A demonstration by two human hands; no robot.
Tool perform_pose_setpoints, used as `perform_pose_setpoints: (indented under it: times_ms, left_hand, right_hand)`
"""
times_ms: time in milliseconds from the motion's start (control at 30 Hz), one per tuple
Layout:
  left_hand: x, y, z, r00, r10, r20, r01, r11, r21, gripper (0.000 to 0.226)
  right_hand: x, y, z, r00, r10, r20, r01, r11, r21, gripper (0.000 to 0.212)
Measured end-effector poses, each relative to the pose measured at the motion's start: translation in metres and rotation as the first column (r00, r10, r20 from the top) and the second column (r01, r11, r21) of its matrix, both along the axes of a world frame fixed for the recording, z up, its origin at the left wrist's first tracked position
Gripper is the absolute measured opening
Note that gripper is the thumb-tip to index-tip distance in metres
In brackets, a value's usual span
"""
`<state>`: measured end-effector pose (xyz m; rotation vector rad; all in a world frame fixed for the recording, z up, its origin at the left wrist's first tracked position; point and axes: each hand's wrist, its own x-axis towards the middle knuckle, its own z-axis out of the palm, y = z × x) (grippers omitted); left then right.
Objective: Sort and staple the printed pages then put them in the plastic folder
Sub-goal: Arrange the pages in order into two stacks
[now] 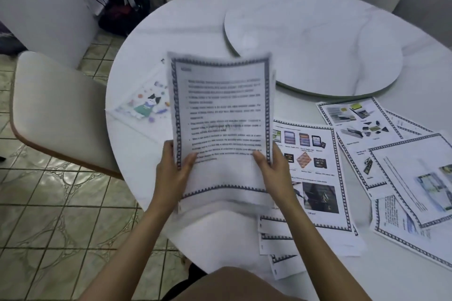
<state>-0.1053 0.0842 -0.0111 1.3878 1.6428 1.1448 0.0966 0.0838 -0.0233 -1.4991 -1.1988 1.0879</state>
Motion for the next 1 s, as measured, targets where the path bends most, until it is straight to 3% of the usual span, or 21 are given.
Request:
perform_pose_setpoints:
  times_ms: [133,267,367,533,733,867,1000]
  left_hand:
    - [0.002,-0.003,0.020,0.993,0.110,0.041,-0.115,0.977,0.182,0.027]
    - [-0.003,-0.009,0.010,0.986,0.166,0.032,-0.169,0.968,0.186,0.047]
    - [-0.009,-0.016,-0.009,0.995,0.099,-0.018,-0.097,0.990,0.100,0.054]
    - [-0.010,-0.019,-0.018,0.999,0.050,-0.020,-0.049,0.999,0.019,0.039]
    - [-0.017,-0.015,-0.011,0.998,0.007,-0.059,-0.009,0.999,-0.032,0.034]
    - [-0.023,-0.019,-0.030,0.987,-0.105,-0.123,0.079,0.977,-0.200,0.037]
    - [-0.024,-0.029,-0.046,0.984,-0.093,-0.149,0.047,0.958,-0.283,0.036]
  right_hand:
    - [-0.008,-0.002,0.029,0.979,-0.057,-0.198,0.088,0.985,0.150,0.021]
    - [-0.016,-0.009,0.022,0.969,-0.094,-0.227,0.131,0.979,0.156,0.015]
    - [-0.022,-0.015,0.005,0.984,-0.064,-0.165,0.077,0.994,0.076,0.015]
    - [-0.024,-0.016,-0.005,0.992,-0.053,-0.115,0.054,0.999,0.006,0.013]
    - [-0.017,-0.013,-0.002,0.999,-0.020,-0.031,0.018,0.998,-0.056,0.030]
    - [-0.007,-0.014,-0.013,0.998,0.038,0.048,-0.029,0.985,-0.170,0.036]
    - [0.012,-0.018,-0.026,0.979,0.103,0.174,-0.048,0.953,-0.299,0.041]
